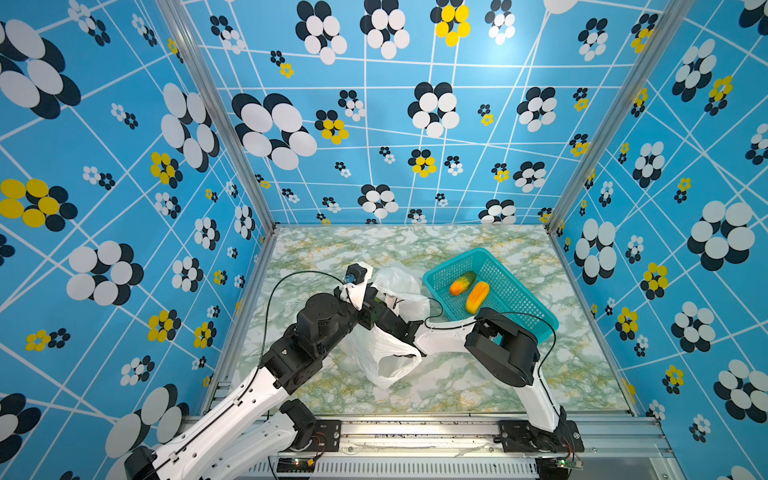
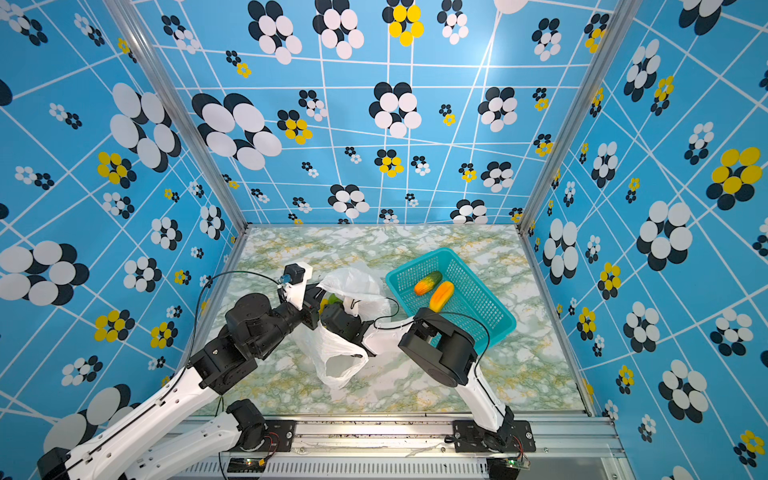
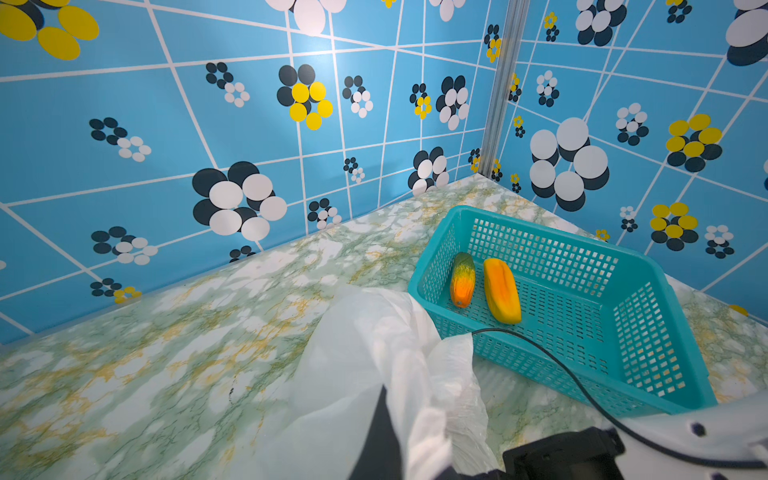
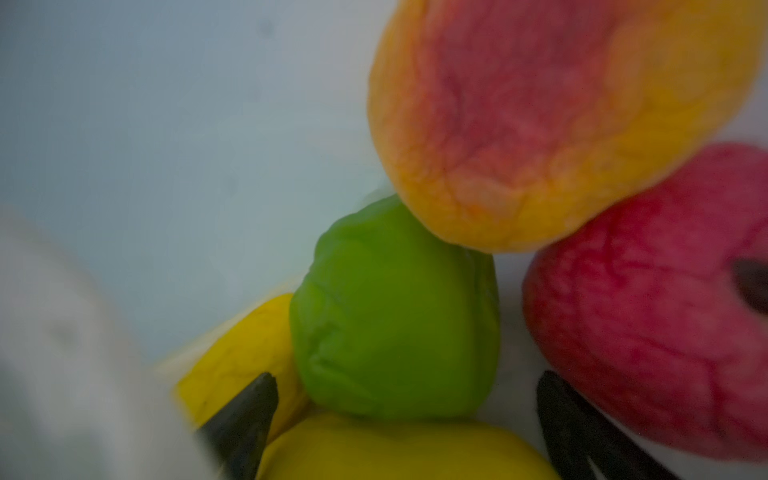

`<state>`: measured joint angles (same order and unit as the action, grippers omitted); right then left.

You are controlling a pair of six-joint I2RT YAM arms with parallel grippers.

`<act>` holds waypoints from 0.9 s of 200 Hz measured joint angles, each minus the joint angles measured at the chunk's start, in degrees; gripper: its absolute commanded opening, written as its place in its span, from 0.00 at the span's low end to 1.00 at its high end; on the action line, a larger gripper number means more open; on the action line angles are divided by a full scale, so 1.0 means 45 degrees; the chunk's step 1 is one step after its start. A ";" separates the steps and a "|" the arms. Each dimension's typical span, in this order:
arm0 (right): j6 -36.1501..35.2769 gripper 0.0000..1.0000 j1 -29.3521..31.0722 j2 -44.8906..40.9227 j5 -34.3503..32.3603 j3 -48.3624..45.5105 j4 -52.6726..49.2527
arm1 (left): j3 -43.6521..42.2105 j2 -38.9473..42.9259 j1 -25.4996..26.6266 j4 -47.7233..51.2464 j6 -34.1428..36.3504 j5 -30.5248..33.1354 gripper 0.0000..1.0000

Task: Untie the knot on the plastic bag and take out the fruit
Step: 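Grasp the green lime with the right gripper and lift it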

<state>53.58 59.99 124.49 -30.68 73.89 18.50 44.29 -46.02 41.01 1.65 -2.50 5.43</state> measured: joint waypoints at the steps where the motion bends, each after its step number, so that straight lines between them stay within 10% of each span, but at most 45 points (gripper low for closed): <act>1: 0.0010 0.99 -0.0010 0.0019 0.0000 0.0024 0.0015 | 0.0000 0.0000 0.0000 0.0000 0.0000 -0.0005 0.00; 23: 0.0393 0.96 -0.0102 0.0423 0.0335 0.0534 0.0461 | 0.0000 -0.0034 0.0000 0.0000 0.0000 -0.0010 0.00; 85: 0.0952 0.43 -0.0379 0.0903 0.1617 0.0403 0.2249 | -0.0015 -0.0175 0.0000 0.0005 0.0000 -0.0010 0.00; 180: -0.1059 0.18 -0.0413 -0.1579 0.1802 -0.2516 0.3842 | -0.0194 -0.0180 0.0000 -0.0384 0.0010 0.0243 0.00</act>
<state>48.82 58.13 117.38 -22.57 62.57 35.79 43.42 -46.83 41.01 -0.08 -2.46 6.52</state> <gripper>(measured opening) 0.425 0.040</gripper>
